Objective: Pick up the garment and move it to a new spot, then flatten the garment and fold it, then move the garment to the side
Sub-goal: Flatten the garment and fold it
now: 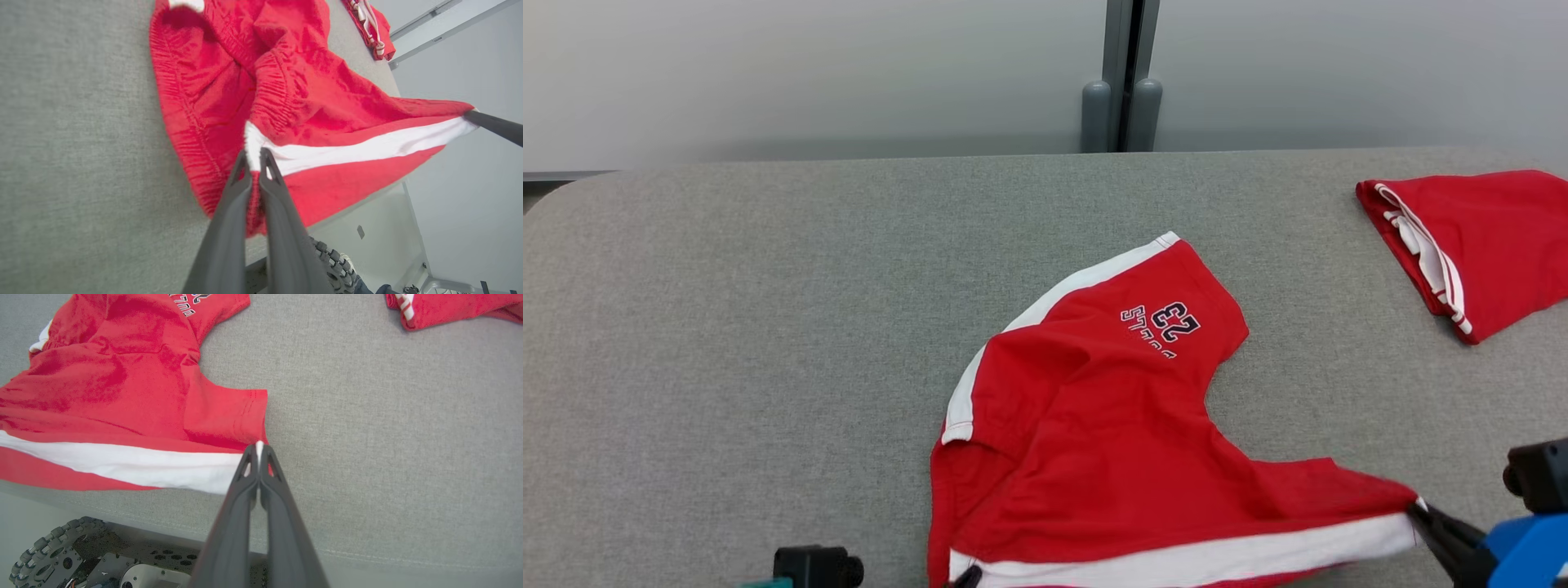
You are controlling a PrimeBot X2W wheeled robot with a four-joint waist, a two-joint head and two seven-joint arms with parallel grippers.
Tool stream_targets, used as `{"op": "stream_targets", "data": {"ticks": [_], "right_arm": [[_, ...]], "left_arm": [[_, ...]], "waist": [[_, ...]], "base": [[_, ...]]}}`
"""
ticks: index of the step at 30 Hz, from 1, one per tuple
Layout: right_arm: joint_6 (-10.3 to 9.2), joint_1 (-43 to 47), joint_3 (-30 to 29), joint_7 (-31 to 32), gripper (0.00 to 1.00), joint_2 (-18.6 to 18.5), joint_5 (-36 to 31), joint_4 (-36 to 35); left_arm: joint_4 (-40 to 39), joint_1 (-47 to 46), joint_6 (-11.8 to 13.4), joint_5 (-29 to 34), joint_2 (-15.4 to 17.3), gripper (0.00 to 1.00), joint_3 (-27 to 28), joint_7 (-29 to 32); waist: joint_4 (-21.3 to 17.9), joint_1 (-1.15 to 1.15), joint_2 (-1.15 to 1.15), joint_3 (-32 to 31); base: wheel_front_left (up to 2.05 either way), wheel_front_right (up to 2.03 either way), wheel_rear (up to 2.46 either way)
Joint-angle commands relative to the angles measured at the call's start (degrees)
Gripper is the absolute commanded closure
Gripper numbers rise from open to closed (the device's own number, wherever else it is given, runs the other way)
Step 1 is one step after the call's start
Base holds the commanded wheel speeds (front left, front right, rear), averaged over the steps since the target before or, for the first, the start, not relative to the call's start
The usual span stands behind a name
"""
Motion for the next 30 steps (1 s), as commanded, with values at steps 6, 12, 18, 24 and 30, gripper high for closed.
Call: {"op": "stream_targets", "data": {"ticks": [6, 12, 18, 24, 30], "right_arm": [[0.03, -12.57, 2.91, -6.23, 1.0, -4.61, -0.09, 5.36], [0.03, -23.66, 6.48, -10.39, 1.0, -8.36, 1.5, 13.75], [0.03, -32.39, 9.31, -14.95, 1.0, -11.12, 1.99, 20.95], [0.03, -41.24, 12.42, -22.91, 1.0, -13.72, 1.94, 29.95], [0.03, -48.21, 15.52, -31.39, 1.0, -15.48, 1.04, 39.62]], "left_arm": [[2.37, -5.96, -4.03, 1.86, -3.75, 1.0, 1.94, -3.3], [6.82, -11.04, -4.37, 2.44, -8.14, 1.0, 3.67, -5.24], [8.72, -14.81, -3.5, 2.64, -11.76, 1.0, 4.96, -6.68], [12.75, -18.79, -2.86, 2.82, -16.51, 1.0, 6.37, -9.04], [18.58, -21.44, -2.01, 3.53, -20.78, 1.0, 7.23, -12.02]], "waist": [[0.51, 0.0, 0.0, 0.53], [1.87, 0.0, 0.0, 2.19], [3.54, 0.0, 0.0, 4.58], [5.87, 0.0, 0.0, 7.88], [7.78, 0.0, 0.0, 10.95]], "base": [[0.0, 0.0, 0.0], [0.0, 0.0, 0.0], [0.0, 0.0, 0.0], [0.0, 0.0, 0.0], [0.0, 0.0, 0.0]]}}
